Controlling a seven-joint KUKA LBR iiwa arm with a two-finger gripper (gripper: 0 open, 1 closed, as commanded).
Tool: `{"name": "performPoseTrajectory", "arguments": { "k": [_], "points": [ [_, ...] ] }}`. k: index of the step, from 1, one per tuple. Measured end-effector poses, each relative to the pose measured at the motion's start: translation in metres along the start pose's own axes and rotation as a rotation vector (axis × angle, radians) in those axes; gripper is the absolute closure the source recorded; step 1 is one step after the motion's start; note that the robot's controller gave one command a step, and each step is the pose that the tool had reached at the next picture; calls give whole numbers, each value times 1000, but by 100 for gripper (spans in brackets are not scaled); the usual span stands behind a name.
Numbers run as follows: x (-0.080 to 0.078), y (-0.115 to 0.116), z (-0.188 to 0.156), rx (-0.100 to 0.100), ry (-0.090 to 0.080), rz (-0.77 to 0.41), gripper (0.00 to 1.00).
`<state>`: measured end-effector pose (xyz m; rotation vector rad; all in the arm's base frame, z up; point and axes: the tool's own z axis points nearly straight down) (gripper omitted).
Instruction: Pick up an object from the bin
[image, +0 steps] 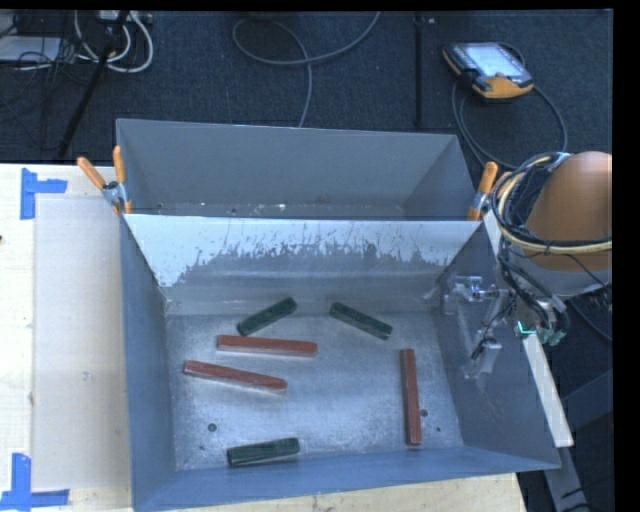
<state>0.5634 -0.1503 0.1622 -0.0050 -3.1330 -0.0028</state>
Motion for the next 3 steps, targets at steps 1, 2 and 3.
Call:
{"name": "performPoseTrajectory", "arguments": {
  "k": [1, 2, 3],
  "points": [
    [-2, 1, -4, 2, -8, -4, 0],
    [25, 4, 9, 4, -15, -164, 0],
    [87, 4, 34, 0, -3, -371, 0]
  ]
}}
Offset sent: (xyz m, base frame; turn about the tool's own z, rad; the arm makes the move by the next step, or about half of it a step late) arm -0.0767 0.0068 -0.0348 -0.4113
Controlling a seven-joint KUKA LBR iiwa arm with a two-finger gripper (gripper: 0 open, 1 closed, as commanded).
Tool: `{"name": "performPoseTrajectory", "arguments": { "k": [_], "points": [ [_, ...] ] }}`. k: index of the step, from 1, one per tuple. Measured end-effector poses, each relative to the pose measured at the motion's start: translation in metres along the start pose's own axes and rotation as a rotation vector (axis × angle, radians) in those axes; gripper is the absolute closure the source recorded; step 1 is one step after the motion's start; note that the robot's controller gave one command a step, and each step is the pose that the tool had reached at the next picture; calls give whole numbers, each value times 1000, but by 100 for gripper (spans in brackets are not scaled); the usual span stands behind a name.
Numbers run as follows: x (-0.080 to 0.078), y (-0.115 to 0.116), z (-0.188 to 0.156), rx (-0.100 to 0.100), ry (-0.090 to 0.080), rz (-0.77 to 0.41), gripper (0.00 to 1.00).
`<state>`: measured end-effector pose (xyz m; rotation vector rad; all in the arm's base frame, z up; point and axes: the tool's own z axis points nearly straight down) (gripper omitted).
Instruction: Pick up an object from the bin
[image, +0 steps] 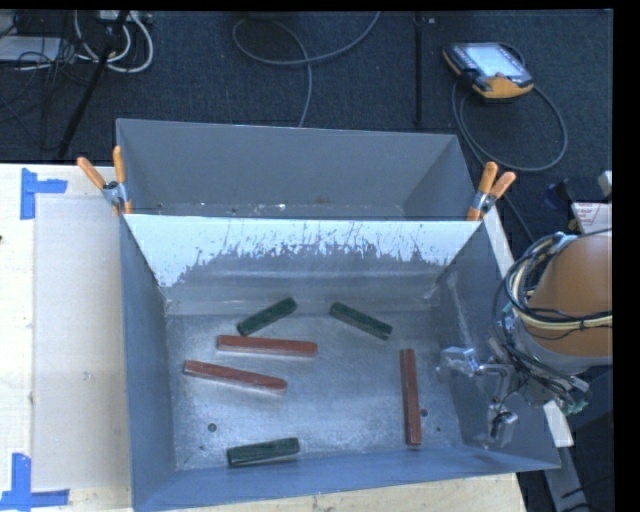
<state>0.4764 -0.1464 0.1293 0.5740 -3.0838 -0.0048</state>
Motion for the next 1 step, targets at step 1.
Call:
{"name": "performPoseTrajectory", "arguments": {
  "k": [1],
  "points": [
    [0, -4, -11, 3, -4, -25, 0]
  ]
}}
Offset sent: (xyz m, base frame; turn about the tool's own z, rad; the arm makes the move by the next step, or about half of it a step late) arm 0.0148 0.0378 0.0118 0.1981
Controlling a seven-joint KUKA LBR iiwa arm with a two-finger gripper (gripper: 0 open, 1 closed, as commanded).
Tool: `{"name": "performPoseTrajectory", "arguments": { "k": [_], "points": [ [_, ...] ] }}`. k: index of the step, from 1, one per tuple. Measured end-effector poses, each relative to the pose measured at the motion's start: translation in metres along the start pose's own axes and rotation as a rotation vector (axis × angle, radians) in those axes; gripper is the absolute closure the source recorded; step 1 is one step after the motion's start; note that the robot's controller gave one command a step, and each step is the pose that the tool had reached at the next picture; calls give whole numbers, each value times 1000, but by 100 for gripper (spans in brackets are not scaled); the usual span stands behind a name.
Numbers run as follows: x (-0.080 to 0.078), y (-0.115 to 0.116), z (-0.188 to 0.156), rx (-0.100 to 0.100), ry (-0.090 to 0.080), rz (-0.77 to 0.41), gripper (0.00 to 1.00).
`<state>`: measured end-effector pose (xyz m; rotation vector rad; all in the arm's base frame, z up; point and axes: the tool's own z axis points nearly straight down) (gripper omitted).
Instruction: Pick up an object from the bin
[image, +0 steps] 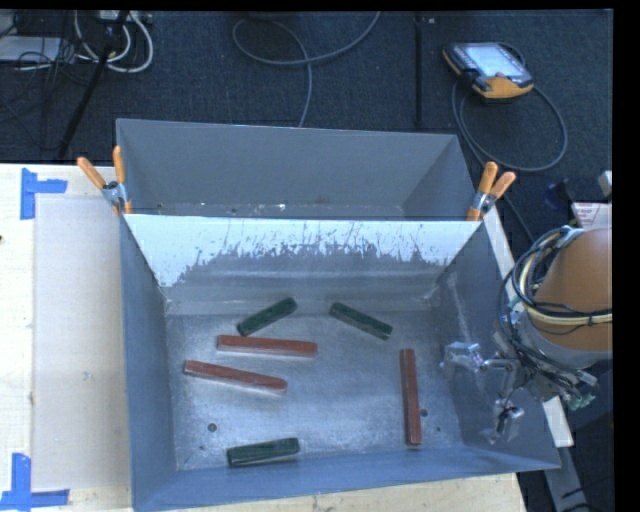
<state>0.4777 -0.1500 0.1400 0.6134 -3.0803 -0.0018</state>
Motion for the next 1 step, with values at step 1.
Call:
{"name": "performPoseTrajectory", "arguments": {
  "k": [1],
  "points": [
    [-20, 23, 0, 0, 1, 196, 0]
  ]
}}
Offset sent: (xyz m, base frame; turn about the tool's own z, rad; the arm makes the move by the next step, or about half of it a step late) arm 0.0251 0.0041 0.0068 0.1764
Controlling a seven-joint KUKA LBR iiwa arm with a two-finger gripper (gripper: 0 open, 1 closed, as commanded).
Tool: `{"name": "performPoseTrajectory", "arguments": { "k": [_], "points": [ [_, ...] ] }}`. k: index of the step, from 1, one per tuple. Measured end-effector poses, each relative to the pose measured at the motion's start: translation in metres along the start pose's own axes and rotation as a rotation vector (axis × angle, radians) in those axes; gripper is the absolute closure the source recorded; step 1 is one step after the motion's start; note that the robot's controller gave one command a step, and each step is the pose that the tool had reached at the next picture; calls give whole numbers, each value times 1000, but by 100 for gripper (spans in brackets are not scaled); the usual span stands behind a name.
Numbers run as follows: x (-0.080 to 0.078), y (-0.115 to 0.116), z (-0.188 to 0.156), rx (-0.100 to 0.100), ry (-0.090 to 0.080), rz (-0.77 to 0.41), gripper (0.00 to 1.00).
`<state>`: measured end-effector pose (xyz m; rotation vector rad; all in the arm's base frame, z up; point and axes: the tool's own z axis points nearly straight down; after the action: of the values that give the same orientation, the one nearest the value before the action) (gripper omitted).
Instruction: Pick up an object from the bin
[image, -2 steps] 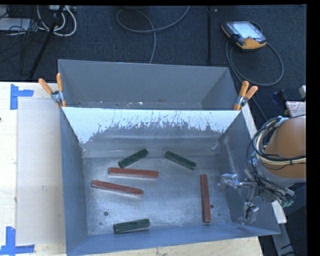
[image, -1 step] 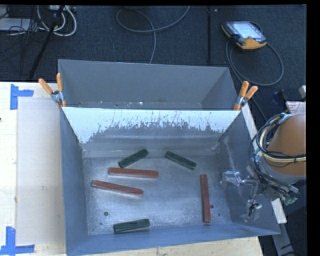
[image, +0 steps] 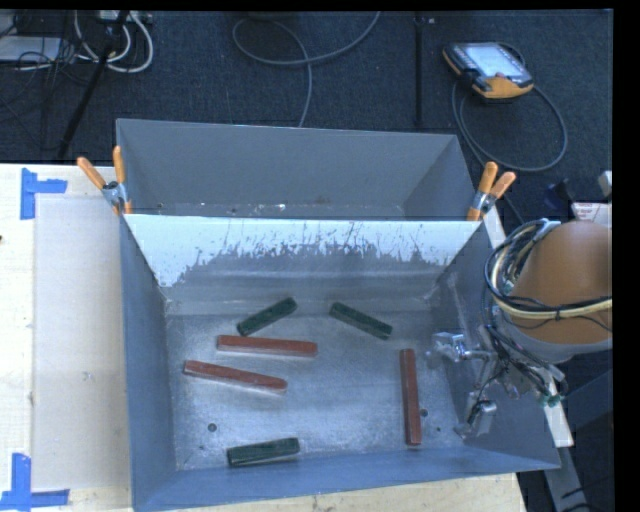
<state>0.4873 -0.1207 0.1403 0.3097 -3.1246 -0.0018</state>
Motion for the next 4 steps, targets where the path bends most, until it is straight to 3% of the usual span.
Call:
{"name": "performPoseTrajectory", "arguments": {
  "k": [1, 2, 4],
  "points": [
    [-9, -5, -3, -1, -3, 3, 0],
    [0, -34, -7, 1, -2, -9, 0],
    [12, -21, -9, 0, -1, -495, 0]
  ]
}}
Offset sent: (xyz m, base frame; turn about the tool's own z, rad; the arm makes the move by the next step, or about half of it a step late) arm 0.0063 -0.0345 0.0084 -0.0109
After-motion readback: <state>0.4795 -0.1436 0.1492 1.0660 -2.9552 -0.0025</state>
